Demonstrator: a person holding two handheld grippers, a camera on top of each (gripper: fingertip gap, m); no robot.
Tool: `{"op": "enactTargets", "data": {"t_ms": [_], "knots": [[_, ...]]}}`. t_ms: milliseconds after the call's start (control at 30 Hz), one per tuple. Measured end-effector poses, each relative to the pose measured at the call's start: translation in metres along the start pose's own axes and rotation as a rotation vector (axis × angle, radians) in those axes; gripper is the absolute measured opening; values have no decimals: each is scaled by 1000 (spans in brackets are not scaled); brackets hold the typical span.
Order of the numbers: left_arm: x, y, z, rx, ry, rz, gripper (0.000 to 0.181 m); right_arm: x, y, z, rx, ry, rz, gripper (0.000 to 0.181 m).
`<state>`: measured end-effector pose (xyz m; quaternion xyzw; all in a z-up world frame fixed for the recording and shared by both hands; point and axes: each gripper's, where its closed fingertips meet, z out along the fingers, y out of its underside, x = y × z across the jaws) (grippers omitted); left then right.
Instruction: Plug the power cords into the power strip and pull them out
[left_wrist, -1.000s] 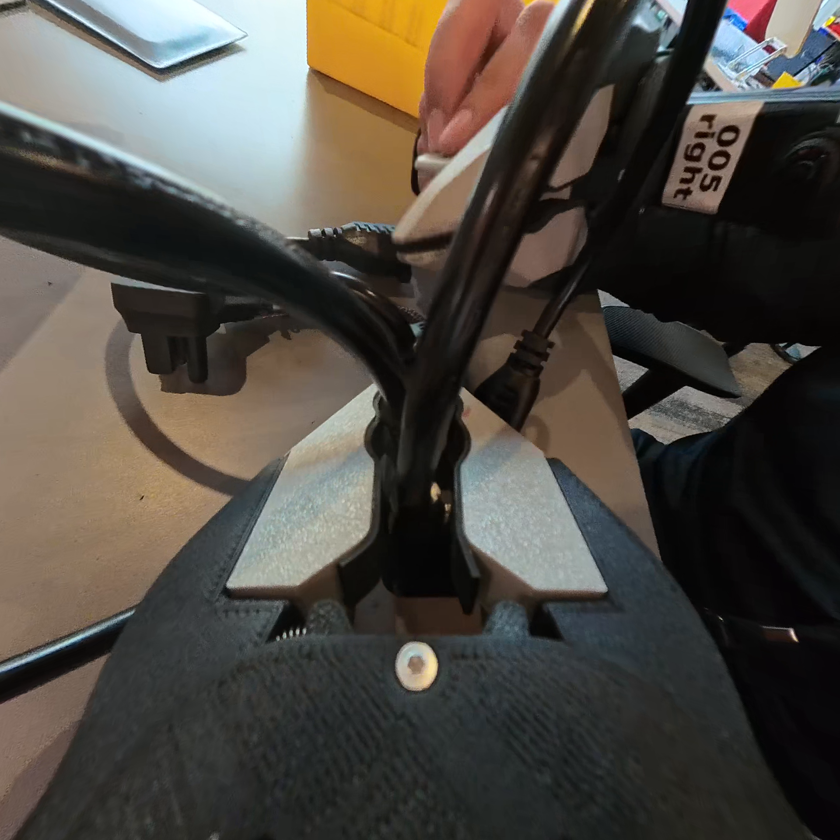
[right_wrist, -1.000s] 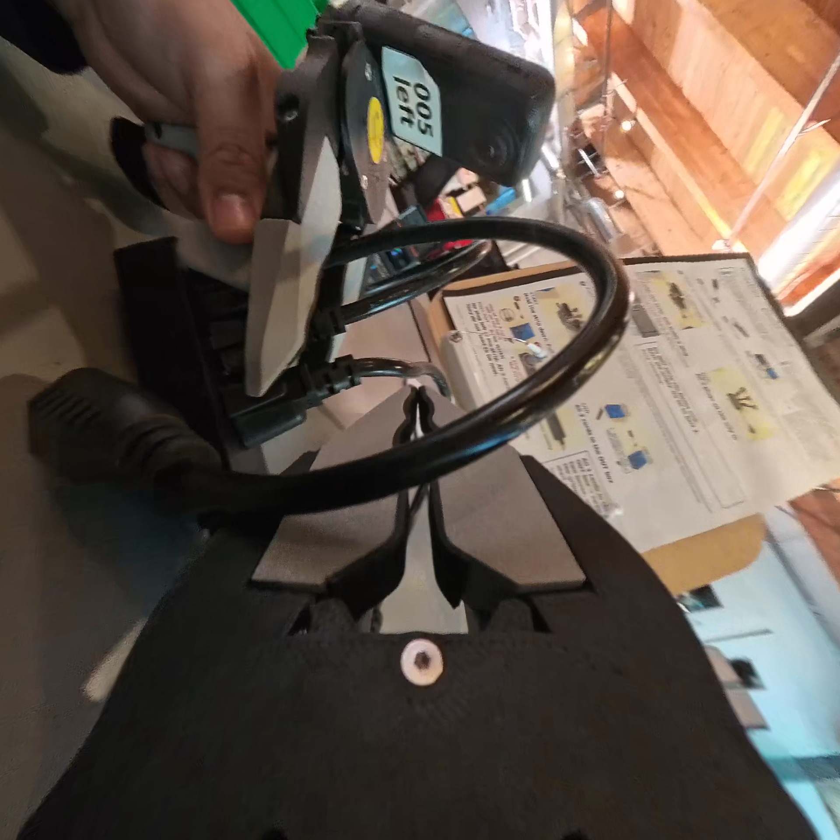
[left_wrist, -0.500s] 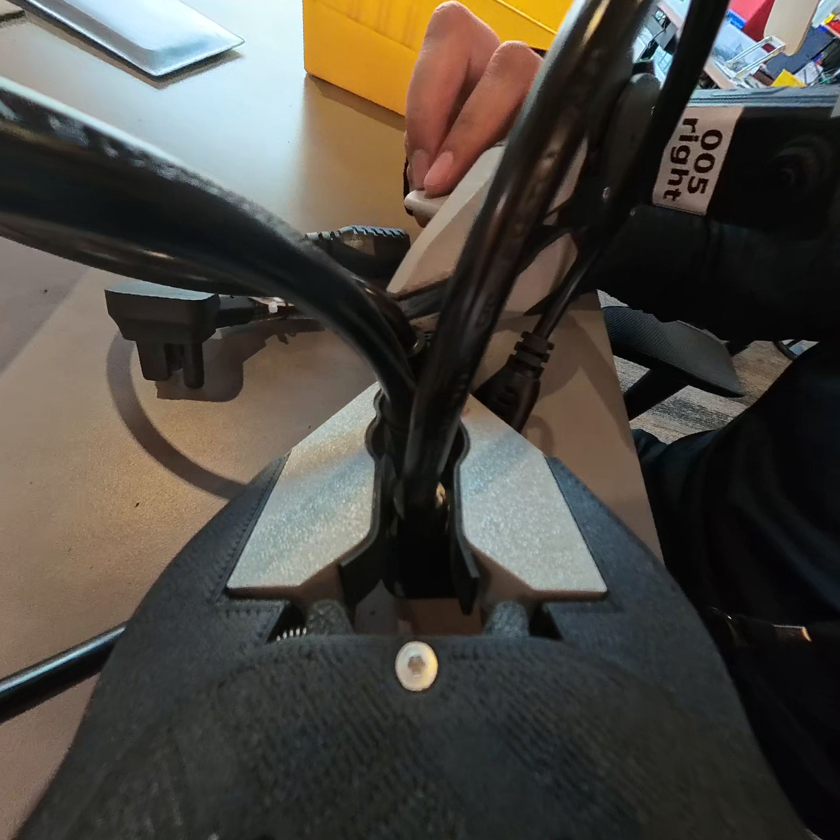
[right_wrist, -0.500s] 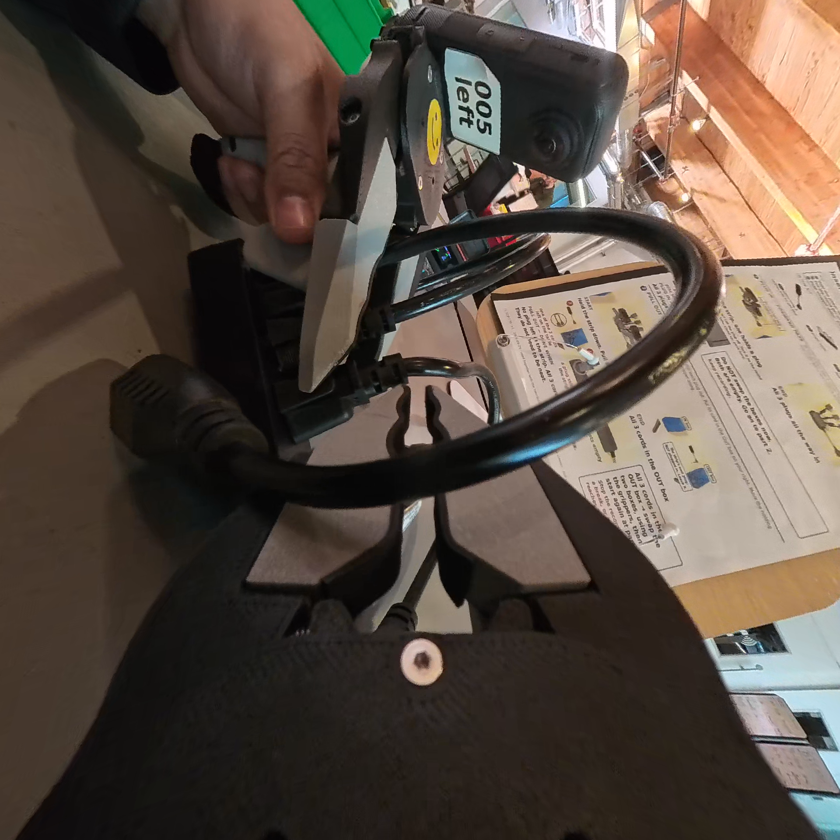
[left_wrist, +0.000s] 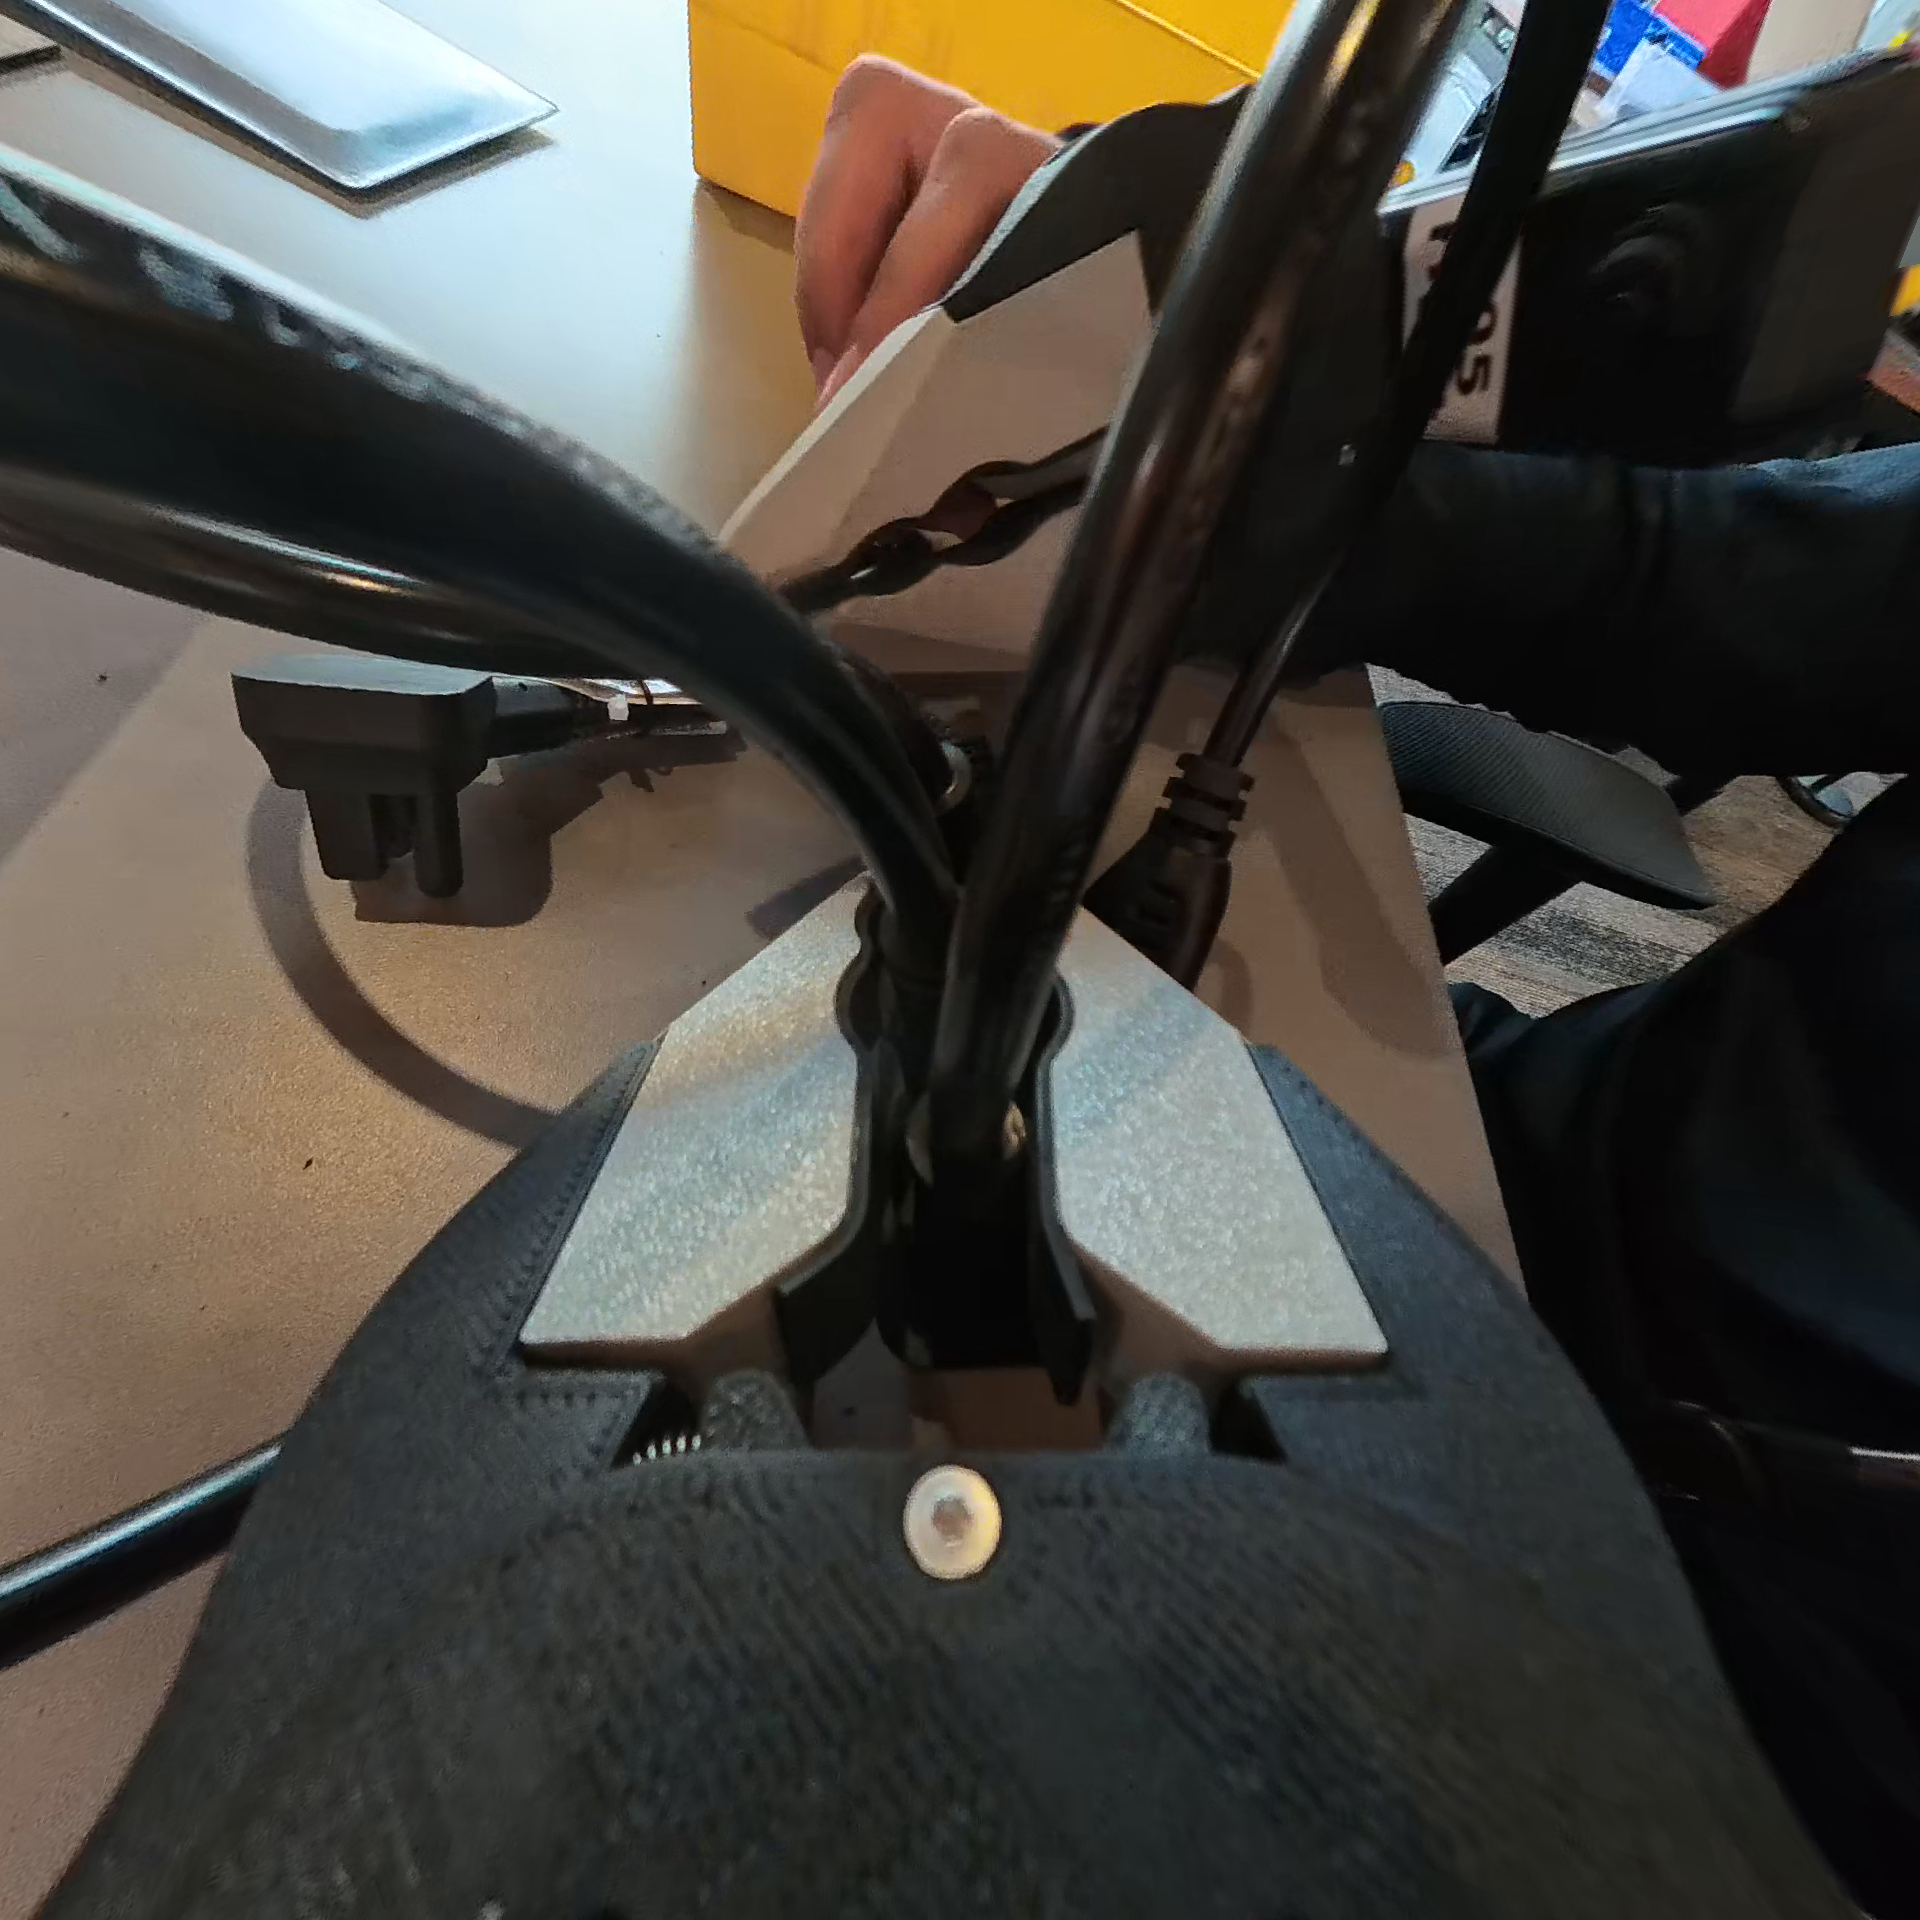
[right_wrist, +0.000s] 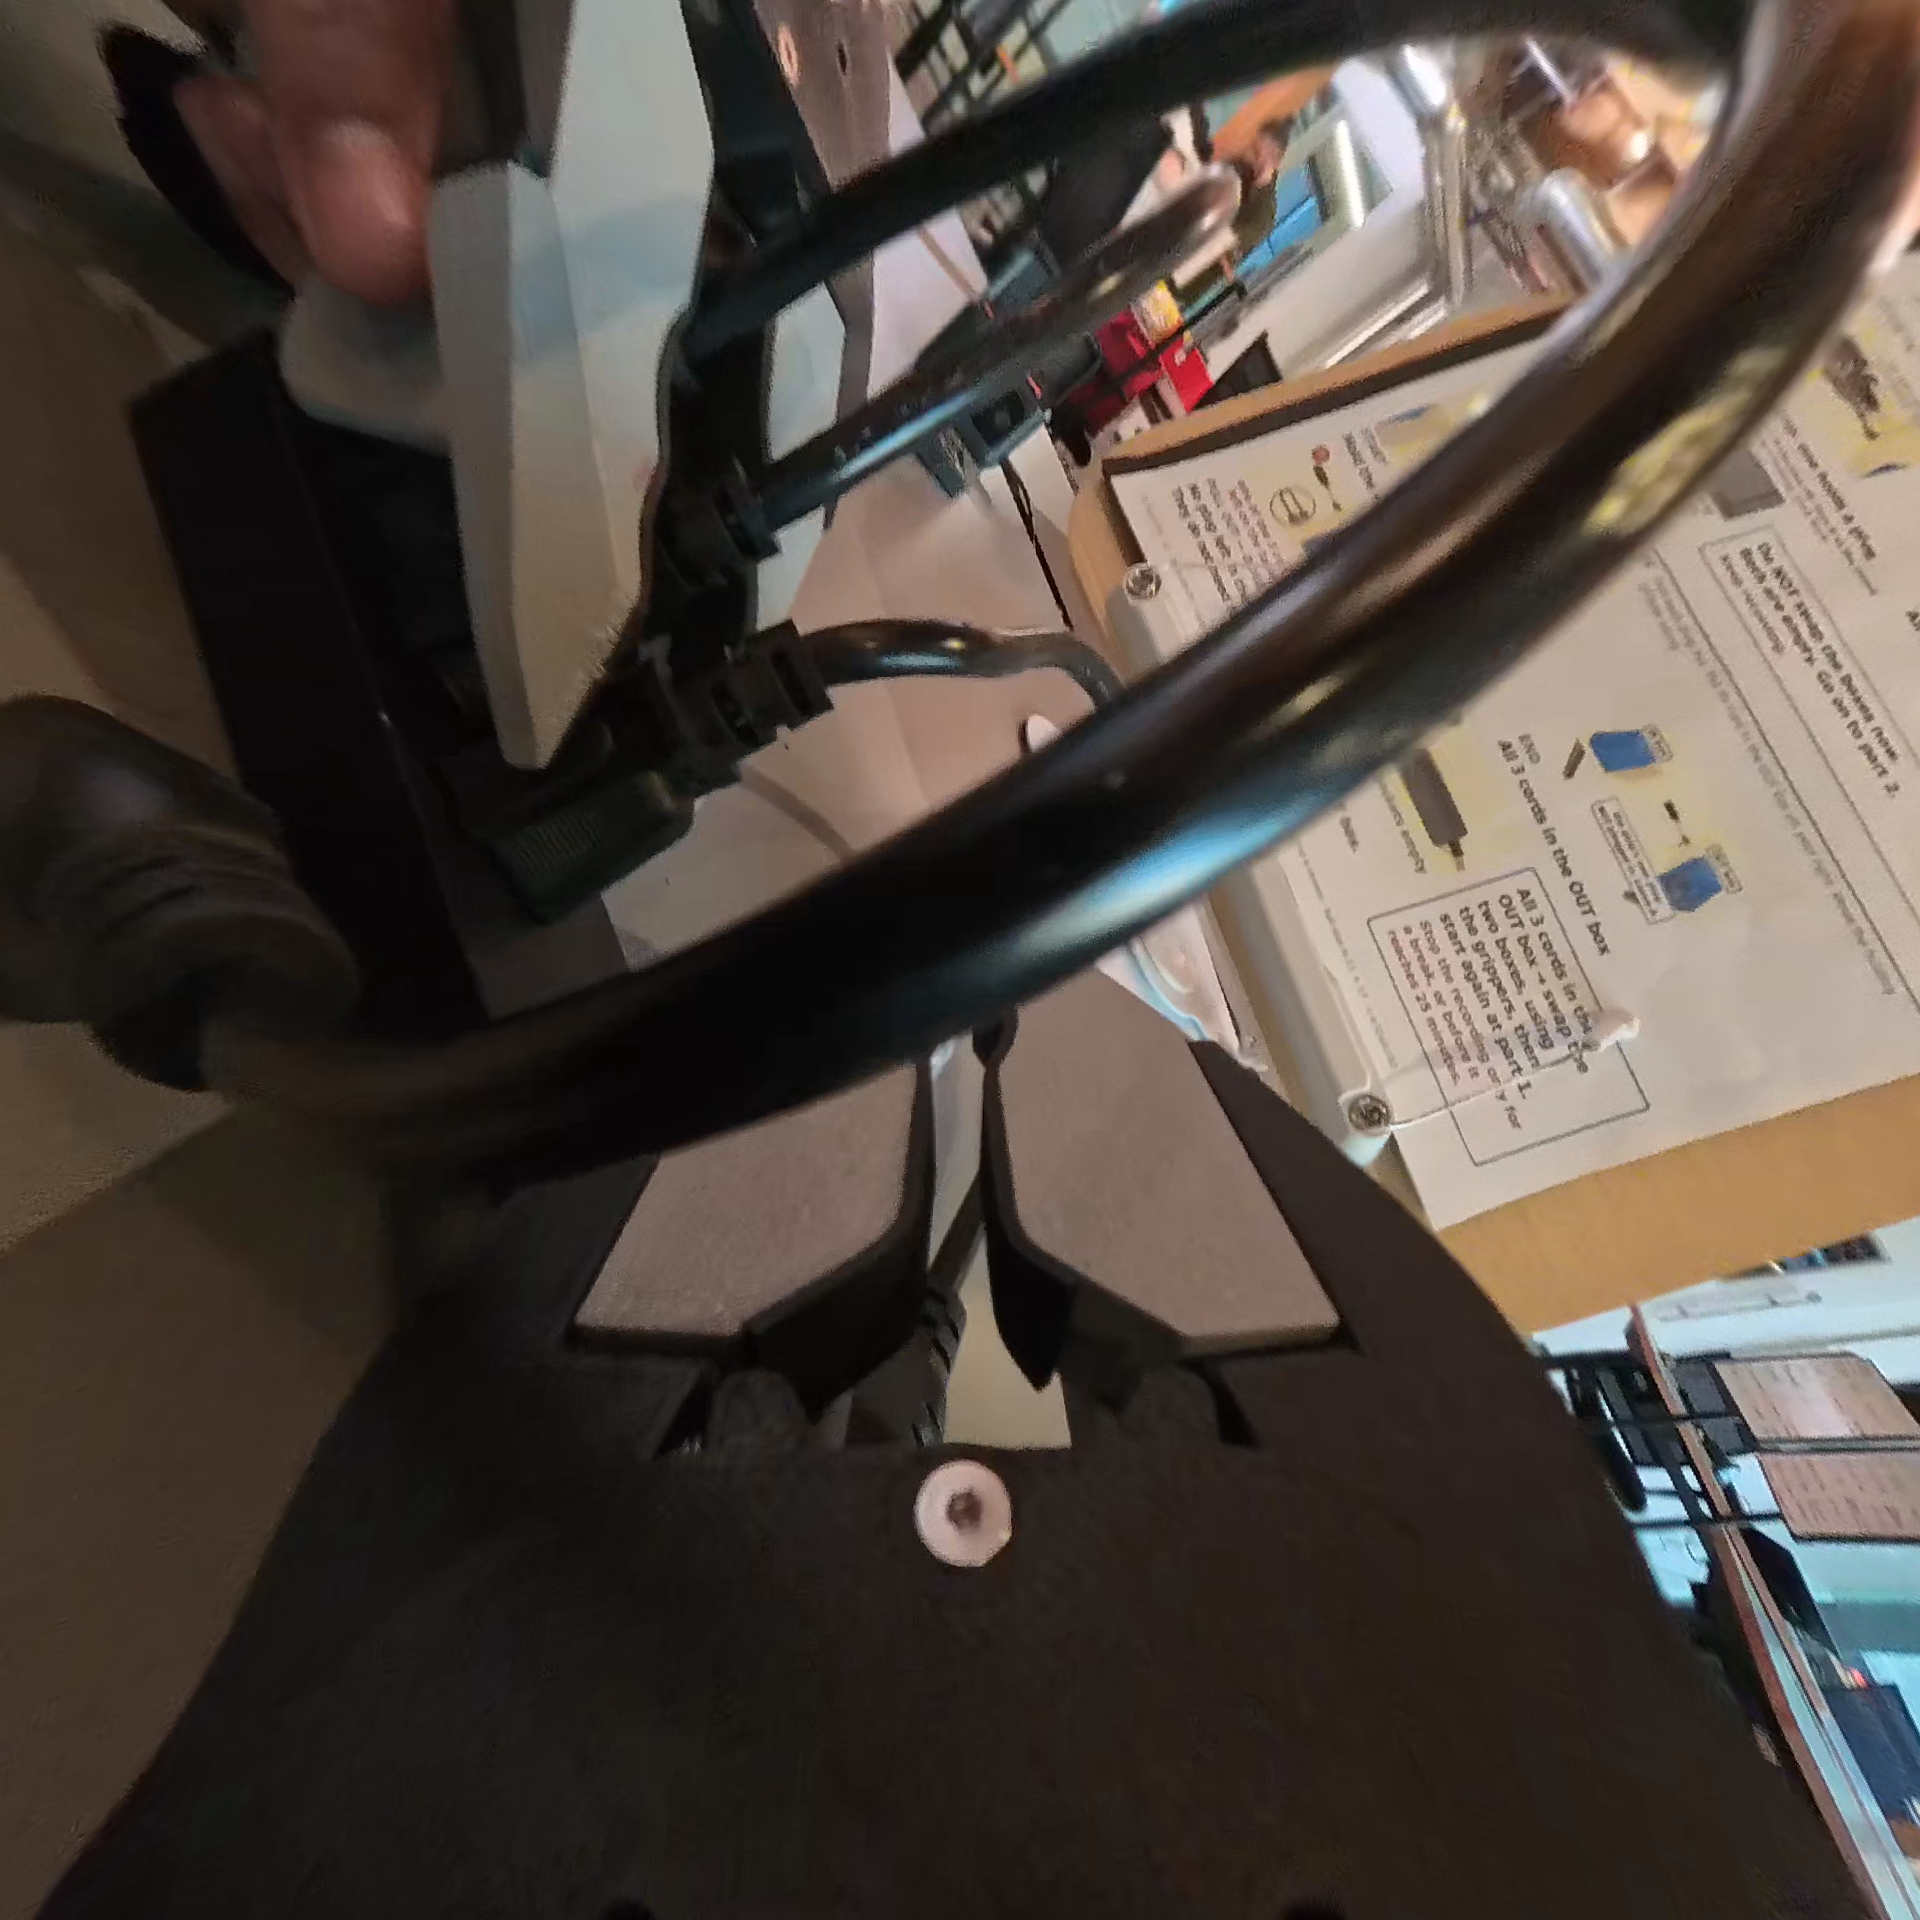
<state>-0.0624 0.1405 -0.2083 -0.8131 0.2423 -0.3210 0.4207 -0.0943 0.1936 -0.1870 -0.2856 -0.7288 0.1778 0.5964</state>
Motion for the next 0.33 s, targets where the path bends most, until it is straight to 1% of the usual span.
{"op": "enactTargets", "data": {"t_ms": [333], "knots": [[0,0,1,-3,-10,14,23,1,19,6,-79,5,21,0]]}}
